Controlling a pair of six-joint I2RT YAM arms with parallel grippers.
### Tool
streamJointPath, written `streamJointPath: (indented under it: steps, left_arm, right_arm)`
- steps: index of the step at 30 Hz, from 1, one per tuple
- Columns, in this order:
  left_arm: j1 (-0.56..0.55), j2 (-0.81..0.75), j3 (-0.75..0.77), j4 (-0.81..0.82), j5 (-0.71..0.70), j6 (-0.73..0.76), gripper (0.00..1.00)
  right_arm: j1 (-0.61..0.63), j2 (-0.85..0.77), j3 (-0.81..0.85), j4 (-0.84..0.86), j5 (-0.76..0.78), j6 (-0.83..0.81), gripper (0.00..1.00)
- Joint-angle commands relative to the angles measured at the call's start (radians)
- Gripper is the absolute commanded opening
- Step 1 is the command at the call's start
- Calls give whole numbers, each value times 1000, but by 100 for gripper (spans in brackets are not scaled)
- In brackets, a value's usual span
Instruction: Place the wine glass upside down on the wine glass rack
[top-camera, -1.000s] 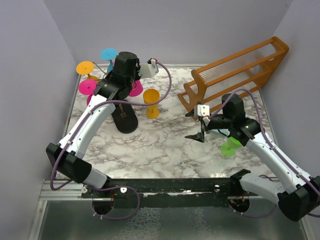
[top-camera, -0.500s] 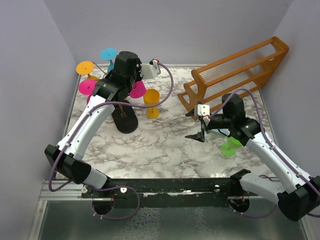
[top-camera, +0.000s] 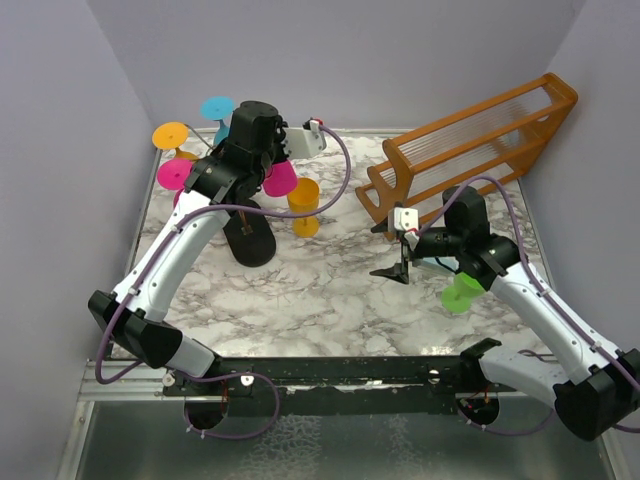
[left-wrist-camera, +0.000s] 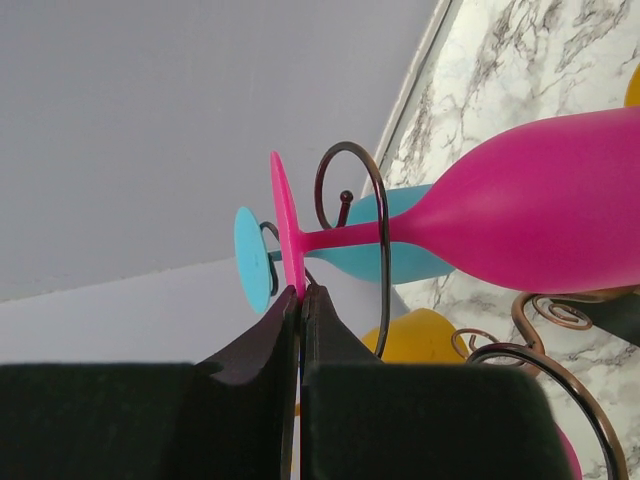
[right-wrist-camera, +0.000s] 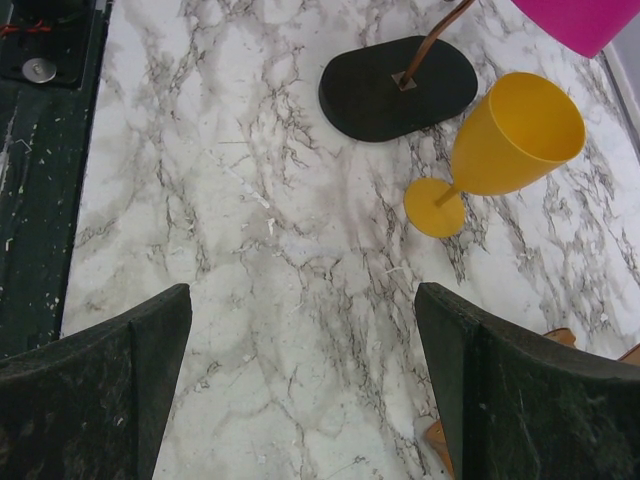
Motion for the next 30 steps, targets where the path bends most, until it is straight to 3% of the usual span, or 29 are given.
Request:
streamJointPath:
  steps: [1, 10, 30]
  left_arm:
    - [-18, 6, 52, 12, 27, 3, 0]
    - [-28, 41, 77, 46, 6, 0, 0]
    - [-23, 87, 55, 176, -192, 40, 0]
  right_arm:
    - [-4, 10, -3, 14, -20, 1, 93]
    - [-5, 5, -5, 16, -17, -2, 93]
    - [-10, -2, -4, 14, -24, 0, 93]
